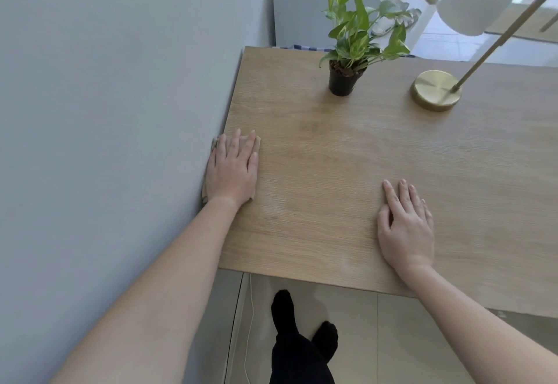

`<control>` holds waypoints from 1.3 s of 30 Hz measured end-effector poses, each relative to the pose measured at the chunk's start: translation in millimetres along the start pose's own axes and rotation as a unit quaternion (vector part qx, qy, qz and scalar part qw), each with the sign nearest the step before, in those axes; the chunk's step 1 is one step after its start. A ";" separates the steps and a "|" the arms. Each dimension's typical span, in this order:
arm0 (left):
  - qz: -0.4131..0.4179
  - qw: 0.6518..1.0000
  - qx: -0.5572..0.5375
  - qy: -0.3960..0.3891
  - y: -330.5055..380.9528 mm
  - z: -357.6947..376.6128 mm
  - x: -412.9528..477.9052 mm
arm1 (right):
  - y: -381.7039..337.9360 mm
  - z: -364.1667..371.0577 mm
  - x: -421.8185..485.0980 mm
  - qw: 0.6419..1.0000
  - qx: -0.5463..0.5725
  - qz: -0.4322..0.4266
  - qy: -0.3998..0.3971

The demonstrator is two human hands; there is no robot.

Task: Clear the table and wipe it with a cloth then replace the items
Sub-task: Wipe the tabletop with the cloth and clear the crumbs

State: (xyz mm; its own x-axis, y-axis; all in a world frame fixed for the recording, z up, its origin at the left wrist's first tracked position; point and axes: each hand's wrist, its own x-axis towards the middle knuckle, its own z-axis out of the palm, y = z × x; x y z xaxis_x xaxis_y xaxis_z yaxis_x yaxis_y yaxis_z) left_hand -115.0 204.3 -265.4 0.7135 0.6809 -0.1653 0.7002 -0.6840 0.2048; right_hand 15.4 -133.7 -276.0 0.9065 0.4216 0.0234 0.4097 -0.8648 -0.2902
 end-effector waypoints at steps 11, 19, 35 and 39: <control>0.016 1.000 0.003 0.009 -14.6 36.9 -166.1 | 4.5 -0.6 -2.7 1.000 0.007 -0.003 0.005; 0.023 1.000 0.013 -0.005 -11.3 31.3 -143.1 | 0.8 3.7 -0.9 1.000 -0.023 -0.006 0.001; -0.028 0.999 -0.008 0.030 -6.9 33.5 -136.2 | 3.5 -1.6 -2.3 1.000 0.003 -0.004 -0.005; -0.028 0.999 -0.015 0.032 -8.0 34.2 -126.8 | 2.8 -1.1 0.1 1.000 -0.003 -0.006 -0.002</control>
State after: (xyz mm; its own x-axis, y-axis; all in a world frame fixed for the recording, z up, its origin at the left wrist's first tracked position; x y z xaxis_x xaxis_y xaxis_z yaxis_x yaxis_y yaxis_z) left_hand -210.2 114.5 -279.1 0.6699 0.7333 -0.1163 0.7368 -0.6371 0.2263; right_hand 16.8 -136.4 -275.8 0.9008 0.4336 0.0243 0.4220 -0.8608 -0.2846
